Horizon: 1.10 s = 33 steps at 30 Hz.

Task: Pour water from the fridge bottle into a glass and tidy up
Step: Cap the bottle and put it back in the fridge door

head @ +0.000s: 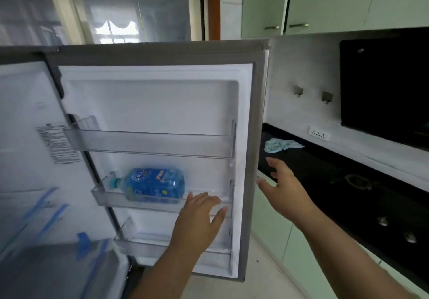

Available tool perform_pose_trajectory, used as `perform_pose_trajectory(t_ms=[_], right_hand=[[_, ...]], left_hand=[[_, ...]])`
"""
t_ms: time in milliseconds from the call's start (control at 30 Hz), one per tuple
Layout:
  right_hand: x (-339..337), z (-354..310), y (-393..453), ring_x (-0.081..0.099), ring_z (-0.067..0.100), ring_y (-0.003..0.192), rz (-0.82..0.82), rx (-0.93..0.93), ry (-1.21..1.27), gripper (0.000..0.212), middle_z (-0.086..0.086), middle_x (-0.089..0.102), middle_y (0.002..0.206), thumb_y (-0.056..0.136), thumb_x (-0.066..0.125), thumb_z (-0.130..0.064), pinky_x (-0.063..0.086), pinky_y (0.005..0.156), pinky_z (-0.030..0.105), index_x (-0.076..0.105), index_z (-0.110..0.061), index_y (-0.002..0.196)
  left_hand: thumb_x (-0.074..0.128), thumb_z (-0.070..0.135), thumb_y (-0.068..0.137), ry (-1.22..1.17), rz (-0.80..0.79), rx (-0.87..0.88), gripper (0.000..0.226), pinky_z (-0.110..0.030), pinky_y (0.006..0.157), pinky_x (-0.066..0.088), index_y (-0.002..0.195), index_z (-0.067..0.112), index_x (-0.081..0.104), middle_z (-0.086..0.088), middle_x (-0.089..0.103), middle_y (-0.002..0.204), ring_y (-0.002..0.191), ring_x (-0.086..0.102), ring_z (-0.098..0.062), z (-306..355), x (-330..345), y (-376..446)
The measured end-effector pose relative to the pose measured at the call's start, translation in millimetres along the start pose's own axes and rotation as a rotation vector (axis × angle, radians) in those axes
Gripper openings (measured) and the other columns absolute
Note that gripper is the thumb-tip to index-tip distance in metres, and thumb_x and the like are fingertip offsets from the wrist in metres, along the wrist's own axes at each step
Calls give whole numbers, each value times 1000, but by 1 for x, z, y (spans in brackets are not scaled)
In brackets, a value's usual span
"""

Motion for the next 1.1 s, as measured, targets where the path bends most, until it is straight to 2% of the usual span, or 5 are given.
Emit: perform_pose_trajectory(t_ms=[233, 567, 767, 933, 1100], right_hand=[[-26, -10, 3, 30, 12, 152, -108, -231, 125, 99, -8, 27, 168, 86, 64, -69, 38, 120, 46, 17, -30, 164], [-26, -62, -35, 58, 16, 132, -180, -412, 199, 93, -8, 54, 149, 75, 61, -80, 55, 103, 47, 26, -40, 152], [-10, -82, -77, 65, 19, 103, -69, -496, 155, 75, -5, 62, 121, 77, 69, -70, 60, 82, 43, 40, -29, 132], [3, -101, -108, 60, 16, 98, -58, -602, 171, 70, -6, 54, 112, 78, 75, -64, 53, 75, 32, 43, -23, 125], [17, -114, -125, 62, 15, 108, -152, -711, 205, 73, -5, 54, 125, 79, 75, -66, 58, 85, 37, 41, -24, 130]], left_hand=[[58, 74, 88, -4, 106, -211, 40, -23, 110, 35, 112, 42, 62, 15, 41, 162, 154, 19, 3, 10, 3, -47], [63, 56, 96, 31, 169, -382, 38, -26, 123, 27, 132, 45, 61, 33, 24, 158, 149, 13, 11, 6, -35, -137], [75, 4, 90, 254, 418, -343, 37, -10, 102, 34, 121, 24, 75, 11, 68, 120, 114, 58, -1, 38, -46, -183], [66, 27, 99, 219, 406, -392, 28, 1, 78, 40, 125, 36, 63, 24, 57, 108, 94, 55, 14, 80, -54, -189], [76, 44, 89, 43, 459, -475, 28, -16, 77, 55, 109, 39, 56, 20, 63, 101, 95, 61, 7, 91, -65, -195]])
Point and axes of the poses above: each hand's wrist, its own y-axis towards the middle knuckle, its own x-axis out of the palm, z = x × y, the point moved 2 cm from there along y, towards the middle knuckle
